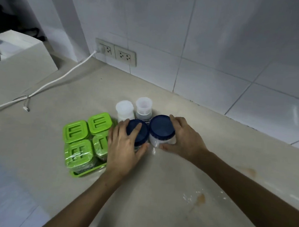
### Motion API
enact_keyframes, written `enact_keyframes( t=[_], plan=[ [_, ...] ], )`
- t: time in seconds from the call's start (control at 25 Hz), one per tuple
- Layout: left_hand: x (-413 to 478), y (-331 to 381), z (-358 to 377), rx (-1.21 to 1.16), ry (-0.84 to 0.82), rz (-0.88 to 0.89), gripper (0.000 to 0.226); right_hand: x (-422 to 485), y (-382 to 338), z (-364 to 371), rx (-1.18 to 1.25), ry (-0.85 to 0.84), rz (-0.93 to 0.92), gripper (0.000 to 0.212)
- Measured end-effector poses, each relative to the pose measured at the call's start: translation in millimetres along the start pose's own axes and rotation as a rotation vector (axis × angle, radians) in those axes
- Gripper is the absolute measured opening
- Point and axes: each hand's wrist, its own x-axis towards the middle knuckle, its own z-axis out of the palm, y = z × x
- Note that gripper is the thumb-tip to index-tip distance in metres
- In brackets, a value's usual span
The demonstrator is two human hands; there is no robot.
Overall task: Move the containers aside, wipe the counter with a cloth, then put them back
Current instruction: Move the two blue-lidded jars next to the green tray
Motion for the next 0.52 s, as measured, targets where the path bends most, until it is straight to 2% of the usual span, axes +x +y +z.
enact_keyframes(
  t=[0.12,0.2,0.32,0.52],
  plan=[
    [-28.1,18.3,2.0,-0.127,0.108,0.049,0.047,-32.8,22.6,0.7,0.008,0.032,0.013,0.096],
    [-49.4,44.9,9.5,-0.182,0.126,0.164,0.043,-65.0,50.2,-1.0,0.033,0.062,0.096,0.088],
    [-63.1,105.3,28.8,-0.165,0.011,0.364,0.043,-120.7,109.9,-7.9,0.061,0.137,0.217,0.081],
    [-53.4,240.8,69.4,-0.141,-0.183,0.594,0.047,-217.7,225.5,-41.4,0.023,0.282,0.452,0.072]
  ],
)
